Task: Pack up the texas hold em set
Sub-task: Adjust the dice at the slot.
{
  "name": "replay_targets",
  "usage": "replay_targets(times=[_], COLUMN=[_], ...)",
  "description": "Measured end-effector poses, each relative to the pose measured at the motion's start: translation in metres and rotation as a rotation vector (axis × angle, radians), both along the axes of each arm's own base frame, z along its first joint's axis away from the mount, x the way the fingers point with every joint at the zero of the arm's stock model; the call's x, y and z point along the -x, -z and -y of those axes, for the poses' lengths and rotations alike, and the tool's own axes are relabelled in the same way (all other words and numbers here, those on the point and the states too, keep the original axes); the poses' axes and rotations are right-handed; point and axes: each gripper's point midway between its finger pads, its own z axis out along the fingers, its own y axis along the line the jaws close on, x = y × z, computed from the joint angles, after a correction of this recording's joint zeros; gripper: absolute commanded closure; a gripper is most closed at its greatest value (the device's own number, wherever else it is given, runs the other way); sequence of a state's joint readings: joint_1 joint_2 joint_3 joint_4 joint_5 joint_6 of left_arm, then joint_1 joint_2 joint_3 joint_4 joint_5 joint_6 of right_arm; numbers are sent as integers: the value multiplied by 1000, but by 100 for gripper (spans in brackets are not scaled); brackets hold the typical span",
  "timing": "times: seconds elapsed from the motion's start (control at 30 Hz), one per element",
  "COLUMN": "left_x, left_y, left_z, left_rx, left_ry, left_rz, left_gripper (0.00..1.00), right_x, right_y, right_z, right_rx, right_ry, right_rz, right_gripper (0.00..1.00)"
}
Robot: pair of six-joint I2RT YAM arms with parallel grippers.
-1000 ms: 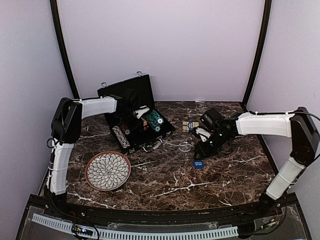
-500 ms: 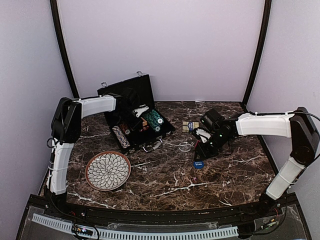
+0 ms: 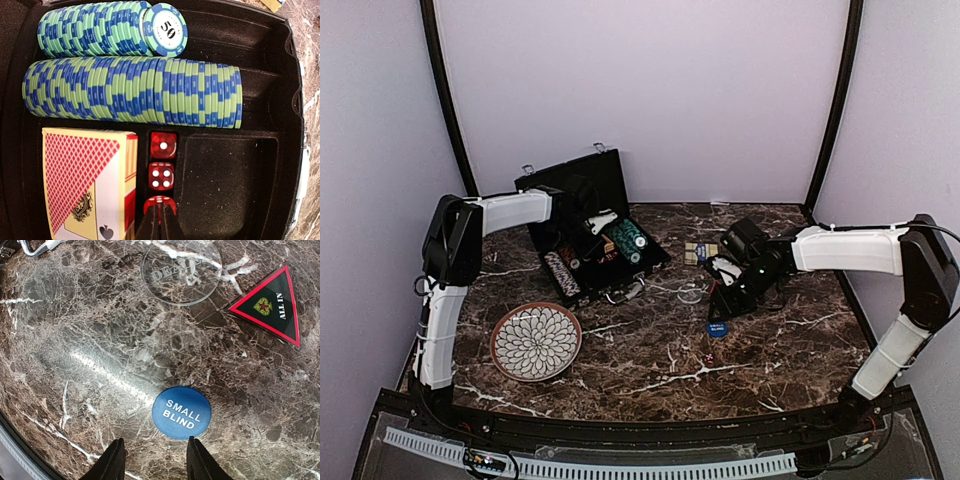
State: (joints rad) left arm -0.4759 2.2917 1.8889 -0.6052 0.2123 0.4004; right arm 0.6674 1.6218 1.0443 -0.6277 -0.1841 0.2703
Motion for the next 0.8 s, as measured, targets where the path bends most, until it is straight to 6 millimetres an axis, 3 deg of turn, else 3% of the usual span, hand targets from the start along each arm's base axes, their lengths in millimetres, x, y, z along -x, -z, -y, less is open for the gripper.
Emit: replay_targets(times=[0.8], left_x=[0], left_y=[-2], left_z=[3], left_rx=[4], left_ry=[-17], left_rz=[4], left_gripper=[92], right_x=[0], right_y=[0], right_z=[0], right_rx=[-2], right_ry=[-2], right_rz=[-3], right_gripper=[57])
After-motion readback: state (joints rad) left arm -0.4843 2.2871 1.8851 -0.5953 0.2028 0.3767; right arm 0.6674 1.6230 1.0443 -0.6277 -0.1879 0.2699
